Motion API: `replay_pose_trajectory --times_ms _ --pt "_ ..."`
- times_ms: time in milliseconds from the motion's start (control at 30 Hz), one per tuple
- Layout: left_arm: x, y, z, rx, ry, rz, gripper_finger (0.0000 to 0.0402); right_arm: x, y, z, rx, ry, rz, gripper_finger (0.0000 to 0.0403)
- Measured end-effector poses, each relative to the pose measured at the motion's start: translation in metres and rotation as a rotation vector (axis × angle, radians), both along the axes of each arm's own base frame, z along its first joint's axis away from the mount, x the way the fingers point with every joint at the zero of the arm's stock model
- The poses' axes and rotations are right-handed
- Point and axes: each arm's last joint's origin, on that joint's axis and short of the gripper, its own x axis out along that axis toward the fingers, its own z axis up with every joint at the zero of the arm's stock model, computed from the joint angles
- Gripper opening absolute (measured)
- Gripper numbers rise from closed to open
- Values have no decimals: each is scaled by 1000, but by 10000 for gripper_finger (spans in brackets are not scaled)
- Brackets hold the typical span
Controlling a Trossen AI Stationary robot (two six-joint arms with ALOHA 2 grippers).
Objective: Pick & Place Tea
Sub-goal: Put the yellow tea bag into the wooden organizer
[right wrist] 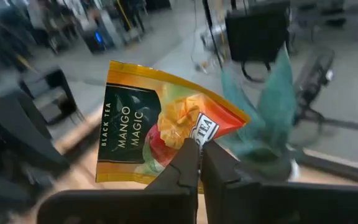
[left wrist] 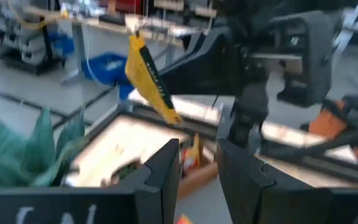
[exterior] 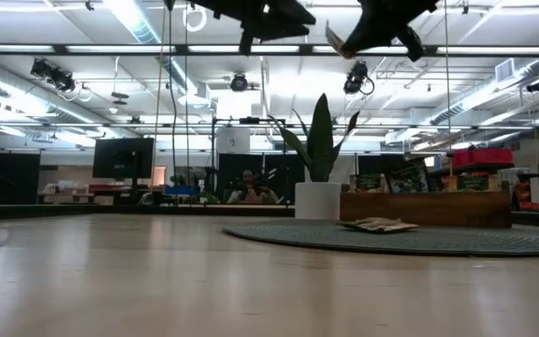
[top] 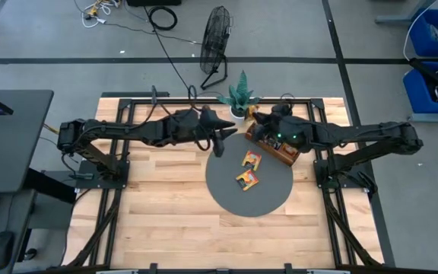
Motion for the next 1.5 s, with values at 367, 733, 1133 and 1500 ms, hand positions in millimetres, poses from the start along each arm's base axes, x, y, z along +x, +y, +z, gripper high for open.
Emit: replay_pose_trajectory --times_ms 367,733,1133,1500 --pt "-1 10 6 -62 -90 45 113 10 0 8 -12 -126 17 0" --pt "0 11 14 -20 -165 40 113 15 0 14 -13 -215 24 0" --pt "0 12 15 -22 -173 76 113 17 0 13 -12 -217 30 0" --pt "-1 16 14 -14 -166 95 111 30 0 8 -5 -260 51 0"
